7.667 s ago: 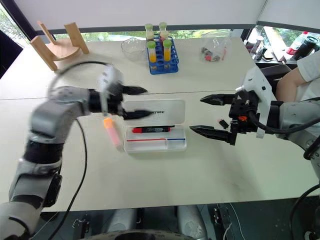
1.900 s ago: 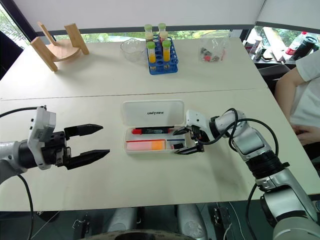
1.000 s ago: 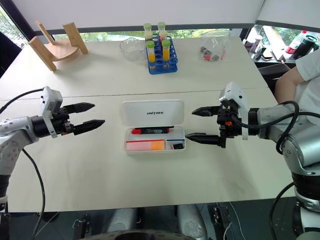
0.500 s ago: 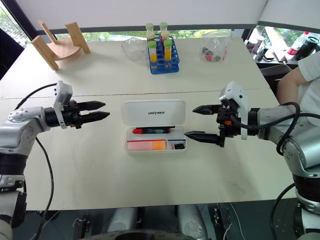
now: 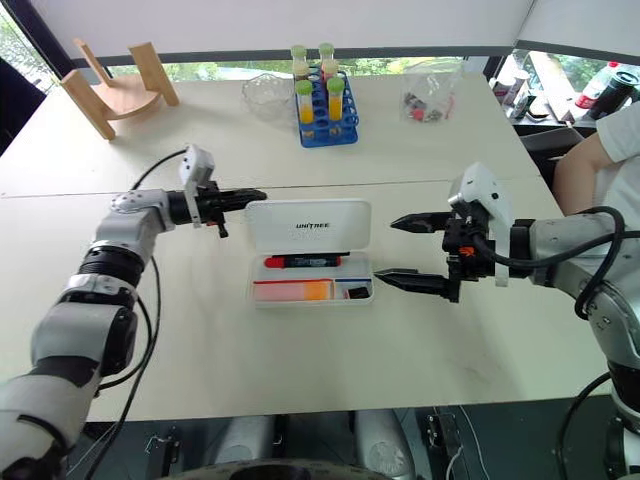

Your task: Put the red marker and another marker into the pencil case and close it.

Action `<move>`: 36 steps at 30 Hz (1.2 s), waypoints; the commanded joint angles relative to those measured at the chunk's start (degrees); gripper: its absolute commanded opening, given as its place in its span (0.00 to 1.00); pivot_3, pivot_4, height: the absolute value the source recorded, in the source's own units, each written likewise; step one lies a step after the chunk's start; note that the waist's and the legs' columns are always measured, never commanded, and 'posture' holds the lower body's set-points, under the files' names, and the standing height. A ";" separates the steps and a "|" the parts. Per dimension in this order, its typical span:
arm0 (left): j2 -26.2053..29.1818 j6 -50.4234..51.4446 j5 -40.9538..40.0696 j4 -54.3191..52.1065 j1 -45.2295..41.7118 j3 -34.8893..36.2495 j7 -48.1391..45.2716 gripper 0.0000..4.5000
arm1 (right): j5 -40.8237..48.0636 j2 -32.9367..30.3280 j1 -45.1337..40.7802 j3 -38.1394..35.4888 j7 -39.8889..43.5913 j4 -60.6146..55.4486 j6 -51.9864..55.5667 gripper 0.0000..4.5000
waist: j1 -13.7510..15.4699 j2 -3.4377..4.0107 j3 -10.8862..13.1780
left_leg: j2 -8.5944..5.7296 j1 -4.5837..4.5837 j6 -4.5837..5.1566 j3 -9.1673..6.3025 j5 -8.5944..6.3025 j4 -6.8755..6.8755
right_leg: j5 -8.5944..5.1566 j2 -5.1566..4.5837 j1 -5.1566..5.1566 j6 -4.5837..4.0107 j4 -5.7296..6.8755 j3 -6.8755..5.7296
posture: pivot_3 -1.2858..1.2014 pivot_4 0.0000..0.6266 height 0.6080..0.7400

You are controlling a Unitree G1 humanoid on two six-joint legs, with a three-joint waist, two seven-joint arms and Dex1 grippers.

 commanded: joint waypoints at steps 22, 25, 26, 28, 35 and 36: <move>6.36 8.17 13.03 -35.05 24.75 -17.37 -1.93 0.01 | 2.20 -1.18 2.92 -2.80 -4.16 -3.41 -0.63 1.00 | 0.70 0.16 -0.37 | -0.02 0.86 -0.05 -0.05 0.03 0.03 | -0.01 -0.08 0.98 -0.01 -0.07 -0.02 | 0.52 0.24 1.00; 7.69 16.69 4.26 -41.76 24.87 -10.35 -1.23 0.01 | 1.30 -0.89 1.52 -1.12 -3.97 -2.41 -1.76 1.00 | -0.16 0.18 -0.44 | 0.01 1.63 -0.04 0.04 0.01 -0.11 | -0.11 -0.05 1.63 -0.17 -0.16 0.08 | 0.52 0.24 1.00; 8.54 20.10 1.04 -45.08 25.00 -7.76 -0.99 0.01 | 1.23 -0.87 1.21 -0.84 -3.85 -2.11 -1.94 1.00 | -0.55 0.18 -0.43 | 0.04 1.77 -0.03 0.09 0.01 -0.17 | -0.16 -0.01 1.74 -0.21 -0.19 0.14 | 0.52 0.24 1.00; 10.61 26.42 -4.30 -51.26 25.61 -3.49 -0.31 0.01 | 0.81 -0.95 0.90 -0.37 -3.58 -1.50 -2.44 1.00 | -0.99 0.13 -0.39 | 0.14 1.64 -0.03 0.04 0.01 -0.19 | -0.14 0.09 1.59 -0.18 -0.16 0.12 | 0.52 0.24 1.00; 20.56 44.86 -20.34 -72.39 34.09 14.75 6.28 0.01 | -0.20 -1.36 2.03 -0.32 -1.66 1.19 -3.99 1.00 | -1.17 0.03 -0.32 | 0.31 0.61 -0.04 0.02 0.01 -0.18 | -0.05 0.10 0.56 -0.03 -0.05 0.04 | 0.52 0.24 1.00; 21.50 46.29 -21.91 -74.48 35.86 17.09 7.36 0.01 | -0.60 -1.48 2.29 -0.26 -1.28 1.77 -4.35 1.00 | -1.14 0.04 -0.32 | 0.31 0.61 0.00 0.02 -0.01 -0.21 | -0.08 0.08 0.56 -0.05 -0.09 0.05 | 0.52 0.24 1.00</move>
